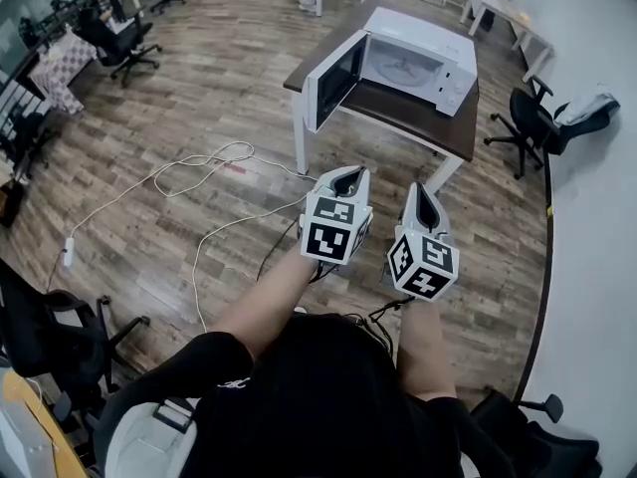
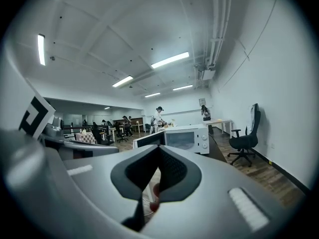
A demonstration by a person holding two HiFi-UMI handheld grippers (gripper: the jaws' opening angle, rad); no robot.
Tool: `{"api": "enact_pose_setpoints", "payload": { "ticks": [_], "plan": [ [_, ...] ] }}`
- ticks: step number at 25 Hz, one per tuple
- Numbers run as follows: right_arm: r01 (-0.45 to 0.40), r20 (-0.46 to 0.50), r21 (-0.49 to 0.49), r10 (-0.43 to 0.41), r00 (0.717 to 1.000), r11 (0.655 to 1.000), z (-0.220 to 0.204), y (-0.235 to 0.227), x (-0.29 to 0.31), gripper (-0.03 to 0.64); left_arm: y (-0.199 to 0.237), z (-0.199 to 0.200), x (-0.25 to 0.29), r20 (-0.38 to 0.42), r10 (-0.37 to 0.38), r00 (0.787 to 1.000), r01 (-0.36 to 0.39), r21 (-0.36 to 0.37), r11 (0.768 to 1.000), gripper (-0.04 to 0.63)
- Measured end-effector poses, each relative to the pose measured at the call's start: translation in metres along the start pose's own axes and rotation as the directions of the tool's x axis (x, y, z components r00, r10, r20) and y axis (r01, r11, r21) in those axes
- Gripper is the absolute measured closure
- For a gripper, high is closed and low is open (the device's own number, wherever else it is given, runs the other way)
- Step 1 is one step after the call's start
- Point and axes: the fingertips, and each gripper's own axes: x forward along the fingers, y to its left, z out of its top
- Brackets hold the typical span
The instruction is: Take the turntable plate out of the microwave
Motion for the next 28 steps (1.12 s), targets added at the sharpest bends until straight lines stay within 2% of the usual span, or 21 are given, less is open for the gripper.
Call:
{"api": "enact_pose_setpoints", "payload": {
  "ticks": [8,15,22,28],
  "plan": [
    [0.018,-0.027,-0.011,-0.018,0.999,1.0,-0.008,0.02,0.022,0.611,0.025,0.001,0.008,-0.012,-0.035,0.999,0.035,0.006,0.999,0.586],
    [0.038,-0.025,0.002,-0.038,0.999,0.999,-0.011,0.036,0.042,0.611,0.047,0.0,0.021,-0.041,-0.06,0.997,0.062,0.055,0.997,0.586],
    [0.056,-0.048,0.041,-0.054,0.997,0.998,-0.021,0.013,0.079,0.611,0.053,0.003,0.062,-0.056,-0.072,0.996,0.076,0.079,0.994,0.586],
    [0.063,-0.061,0.063,-0.06,0.996,0.996,-0.024,-0.024,0.132,0.611,0.064,0.009,0.124,-0.068,-0.072,0.995,0.077,0.083,0.994,0.586]
  ]
}}
